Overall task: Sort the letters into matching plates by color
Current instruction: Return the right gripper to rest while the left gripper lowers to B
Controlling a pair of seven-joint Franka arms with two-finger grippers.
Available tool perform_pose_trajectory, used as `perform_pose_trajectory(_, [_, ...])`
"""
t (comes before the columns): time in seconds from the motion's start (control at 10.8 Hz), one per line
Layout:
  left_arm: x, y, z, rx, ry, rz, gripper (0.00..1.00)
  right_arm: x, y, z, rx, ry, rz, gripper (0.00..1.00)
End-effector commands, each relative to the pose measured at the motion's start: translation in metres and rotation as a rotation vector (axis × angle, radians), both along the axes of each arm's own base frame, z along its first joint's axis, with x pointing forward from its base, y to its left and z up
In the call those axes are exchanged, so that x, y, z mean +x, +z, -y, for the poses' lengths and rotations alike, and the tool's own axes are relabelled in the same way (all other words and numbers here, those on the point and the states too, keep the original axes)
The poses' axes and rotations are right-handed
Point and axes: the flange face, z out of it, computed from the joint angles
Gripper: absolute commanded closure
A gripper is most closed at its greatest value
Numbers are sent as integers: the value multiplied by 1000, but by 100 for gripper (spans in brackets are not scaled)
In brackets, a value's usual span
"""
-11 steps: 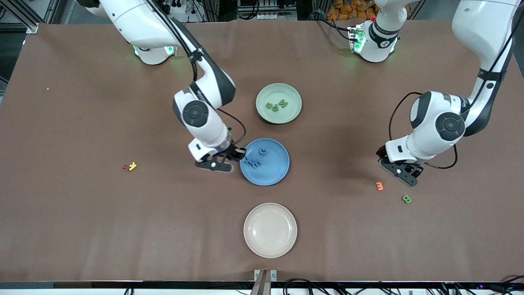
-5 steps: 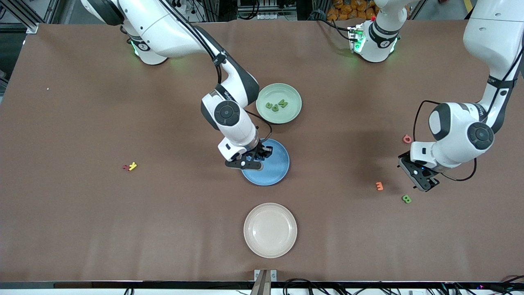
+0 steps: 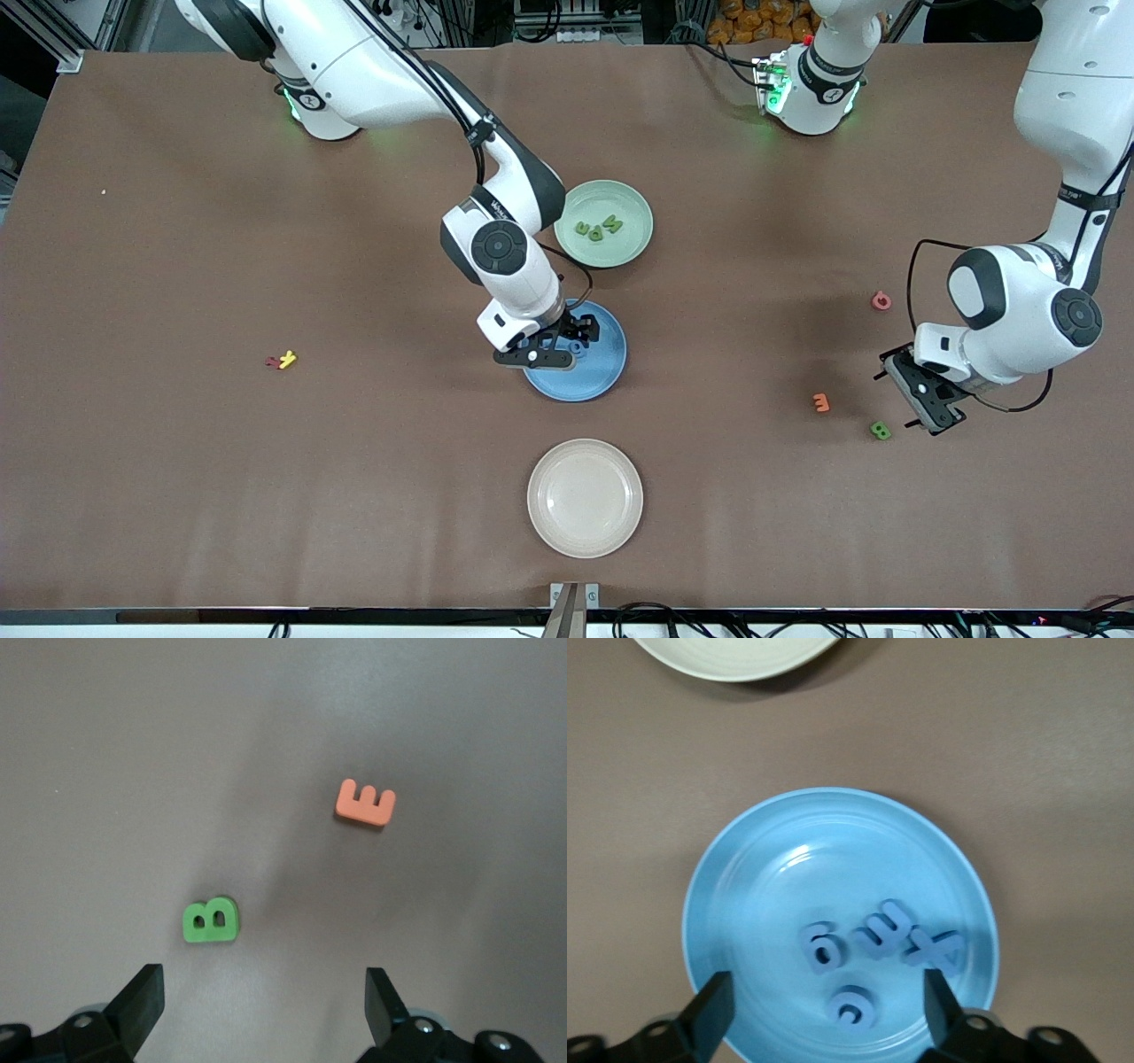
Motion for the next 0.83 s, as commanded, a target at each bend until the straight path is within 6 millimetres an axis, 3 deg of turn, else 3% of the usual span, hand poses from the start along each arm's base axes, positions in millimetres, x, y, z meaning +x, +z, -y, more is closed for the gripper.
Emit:
perform_pose_trajectory(0.0, [17, -14, -5, -65, 20, 0, 0, 34, 11, 51, -50, 60, -28, 0])
perform_pose_trajectory(0.46, [26, -34, -1, -130, 56, -65, 0, 108, 26, 201, -153, 63, -16, 0])
perform_pose_trajectory(0.74, [28, -42, 1, -119, 43, -76, 0, 140, 47, 313, -190, 73, 4, 0])
